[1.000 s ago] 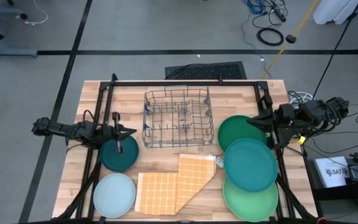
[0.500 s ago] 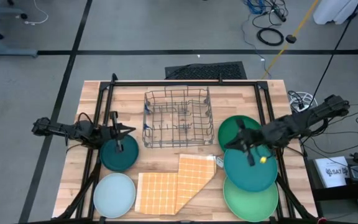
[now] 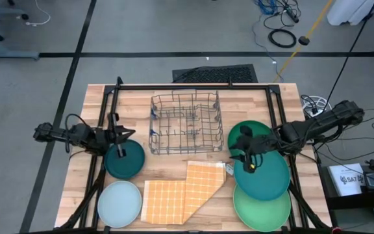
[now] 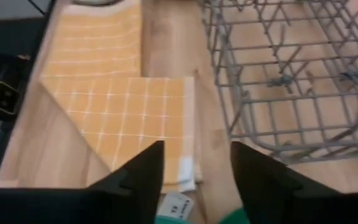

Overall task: Sort dishes
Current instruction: Put the blue plate on the dish rack

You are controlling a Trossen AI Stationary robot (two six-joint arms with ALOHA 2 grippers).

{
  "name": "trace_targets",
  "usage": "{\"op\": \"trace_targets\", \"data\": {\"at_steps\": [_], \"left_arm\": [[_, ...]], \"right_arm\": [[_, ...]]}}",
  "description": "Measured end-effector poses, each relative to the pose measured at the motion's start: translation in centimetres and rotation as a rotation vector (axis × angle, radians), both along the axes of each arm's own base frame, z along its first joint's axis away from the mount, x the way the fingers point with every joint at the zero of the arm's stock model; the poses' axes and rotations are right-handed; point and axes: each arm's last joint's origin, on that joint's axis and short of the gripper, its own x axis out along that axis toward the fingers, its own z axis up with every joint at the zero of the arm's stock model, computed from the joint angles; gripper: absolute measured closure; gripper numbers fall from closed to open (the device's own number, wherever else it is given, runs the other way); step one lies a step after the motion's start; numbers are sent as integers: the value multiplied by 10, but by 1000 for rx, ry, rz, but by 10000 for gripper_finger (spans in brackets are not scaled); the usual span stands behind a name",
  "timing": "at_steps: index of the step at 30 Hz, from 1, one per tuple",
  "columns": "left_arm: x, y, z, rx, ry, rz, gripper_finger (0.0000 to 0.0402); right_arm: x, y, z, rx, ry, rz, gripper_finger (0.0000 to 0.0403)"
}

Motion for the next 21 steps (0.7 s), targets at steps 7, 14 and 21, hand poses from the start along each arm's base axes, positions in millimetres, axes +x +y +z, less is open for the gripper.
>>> {"op": "trace_targets", "data": {"at_steps": [7,14,21], "left_arm": [[-4,0,8,-12,-93,-15,395],[-6,1,11,-20,-133,-14,395],[-5,1,10,-17,-118,-14,395]], "right_arm": [[0,-11,-2,-98,328,-12,173],[-6,-21,-24,-114,646,58,187],[-2,-30,-29,-88,696,139,192]]}}
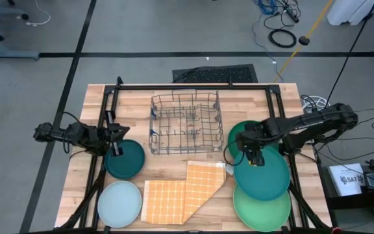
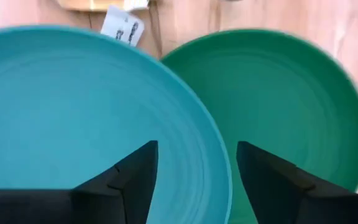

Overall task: Sort dishes
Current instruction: Put the blue plate on the dish rack

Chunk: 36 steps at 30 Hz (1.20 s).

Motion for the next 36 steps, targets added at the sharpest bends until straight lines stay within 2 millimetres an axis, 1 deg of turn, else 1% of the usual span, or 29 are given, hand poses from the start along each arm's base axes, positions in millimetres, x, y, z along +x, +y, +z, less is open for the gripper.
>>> {"op": "trace_targets", "data": {"at_steps": [4,15,22,26,32,36], "left_arm": [[0,0,0,0,-4,1,395],[-1,0,2,-4,-26,0,395],[-1,0,2,-4,-26,0,395],[-1,0,2,-3,-20,1,395],[0,0,0,1,-4,1,395],[0,0,0,1,-4,1,395]], "right_arm": [[0,-8,-6,-8,89,34,193],[19,-30,-25,9,147,132,193],[30,-35,-41,50,184,173,197],[36,-34,-49,97,195,194,220],[41,-34,-58,103,222,212,282],[42,-34,-58,103,220,224,320]]}}
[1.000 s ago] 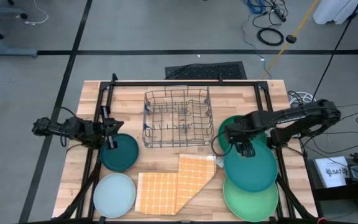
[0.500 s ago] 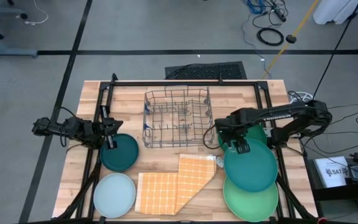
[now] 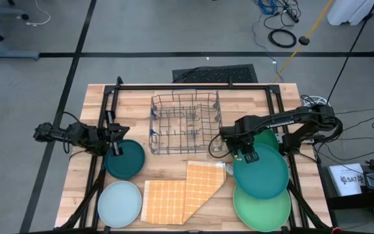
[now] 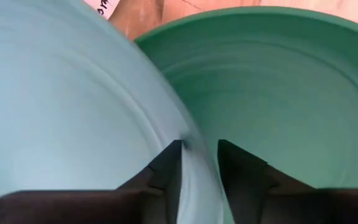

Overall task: Sort dishes
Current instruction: Put the blue plate on the dish rack

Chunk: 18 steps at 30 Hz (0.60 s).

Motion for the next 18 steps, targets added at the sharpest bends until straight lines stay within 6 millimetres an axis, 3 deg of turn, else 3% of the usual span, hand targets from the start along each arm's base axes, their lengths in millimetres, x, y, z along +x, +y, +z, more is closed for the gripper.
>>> {"op": "trace_targets", "data": {"at_steps": [8,14,18], "left_arm": [[0,2,0,-27,6,47,395],[0,3,0,-43,8,75,395],[0,3,0,-45,3,76,395]], "right_arm": [[-2,1,1,16,17,-5,394],[-3,1,3,9,37,-13,399],[2,0,16,-7,25,-19,401]]}}
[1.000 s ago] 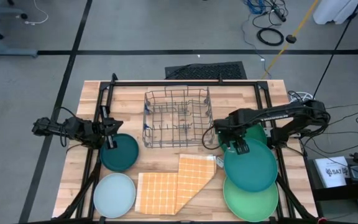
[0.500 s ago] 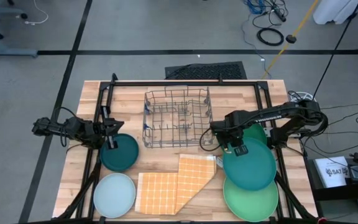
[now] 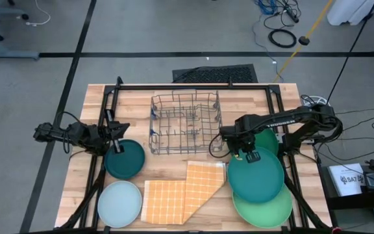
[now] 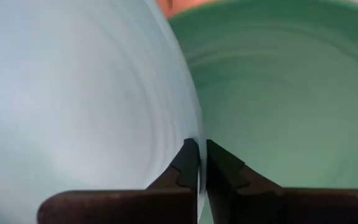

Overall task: Sort dishes
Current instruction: Put the blue plate on the dish rack

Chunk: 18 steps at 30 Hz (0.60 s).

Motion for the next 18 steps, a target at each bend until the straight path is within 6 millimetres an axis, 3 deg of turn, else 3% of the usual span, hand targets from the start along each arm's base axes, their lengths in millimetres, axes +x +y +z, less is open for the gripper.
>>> {"op": "trace_targets", "data": {"at_steps": [6,18], "left_arm": [[0,0,0,0,-3,0,395],[0,0,1,-1,-7,0,395]], "right_arm": [[13,3,39,-52,-56,4,402],[23,24,148,-98,-293,-19,402]]}}
